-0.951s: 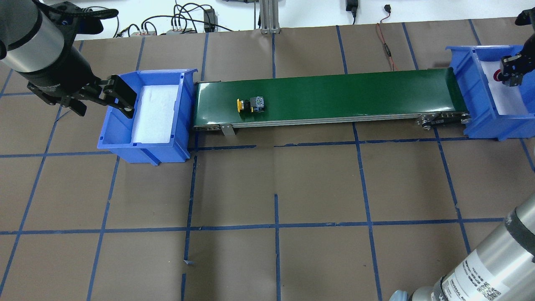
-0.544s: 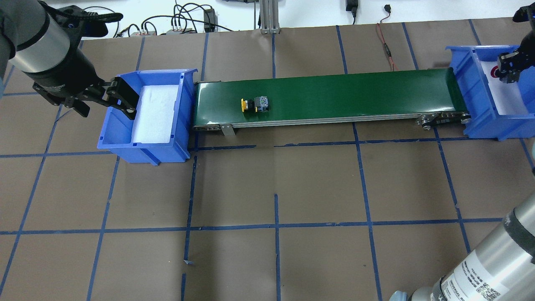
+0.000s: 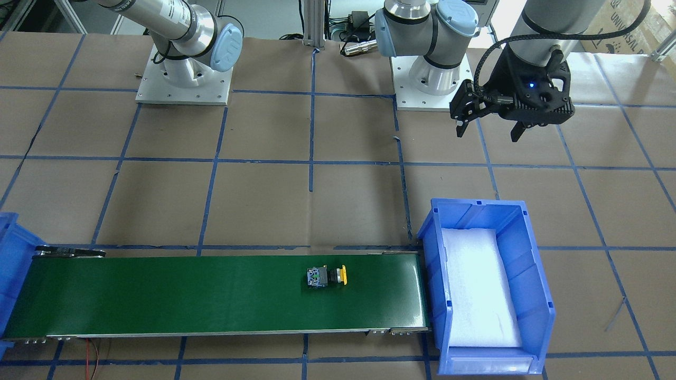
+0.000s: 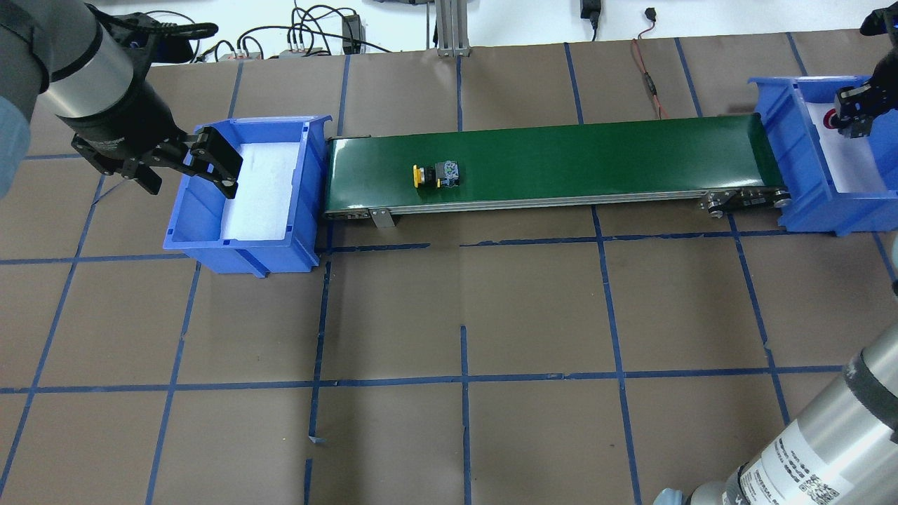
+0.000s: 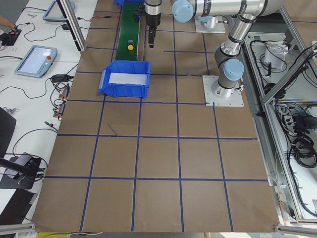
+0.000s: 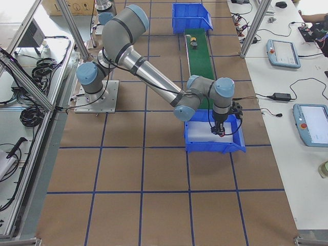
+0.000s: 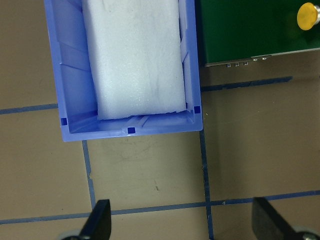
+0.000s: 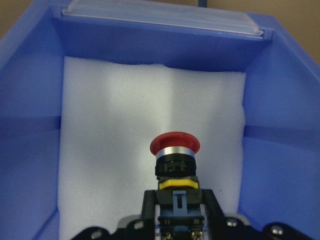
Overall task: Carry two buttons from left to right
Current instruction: 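Lower the red-capped button onto the foam in the far bin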
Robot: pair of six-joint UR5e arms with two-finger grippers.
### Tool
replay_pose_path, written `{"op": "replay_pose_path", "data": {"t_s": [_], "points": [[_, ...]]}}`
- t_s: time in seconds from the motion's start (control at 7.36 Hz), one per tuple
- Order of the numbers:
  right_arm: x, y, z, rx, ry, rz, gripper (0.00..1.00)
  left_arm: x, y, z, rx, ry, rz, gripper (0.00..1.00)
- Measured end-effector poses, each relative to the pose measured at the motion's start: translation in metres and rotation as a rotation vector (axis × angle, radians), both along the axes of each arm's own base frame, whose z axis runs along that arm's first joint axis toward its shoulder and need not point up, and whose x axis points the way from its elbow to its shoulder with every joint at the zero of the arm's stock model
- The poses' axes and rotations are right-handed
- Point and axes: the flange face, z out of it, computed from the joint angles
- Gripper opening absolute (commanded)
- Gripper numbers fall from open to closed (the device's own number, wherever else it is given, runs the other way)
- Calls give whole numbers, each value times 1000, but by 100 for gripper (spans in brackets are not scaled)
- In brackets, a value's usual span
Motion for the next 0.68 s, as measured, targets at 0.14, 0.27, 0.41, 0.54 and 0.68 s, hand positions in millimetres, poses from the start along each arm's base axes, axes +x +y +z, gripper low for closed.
{"op": "replay_pose_path", "data": {"t_s": [0.14, 0.27, 0.41, 0.54, 0.68], "points": [[4, -2, 0, 2, 0, 4, 38, -1, 1, 0, -1, 0, -5, 100], [6, -2, -2, 5, -1, 8, 39, -1, 0, -1, 3, 1, -10, 100], [7, -3, -3, 8, -3, 10, 40, -1, 0, -4, 8, 1, -13, 100], [7, -3, -4, 10, -3, 12, 44, -1, -2, -6, 12, 1, -14, 100], [6, -3, -5, 11, -4, 13, 45, 0, -4, -9, 17, 1, -13, 100]]}}
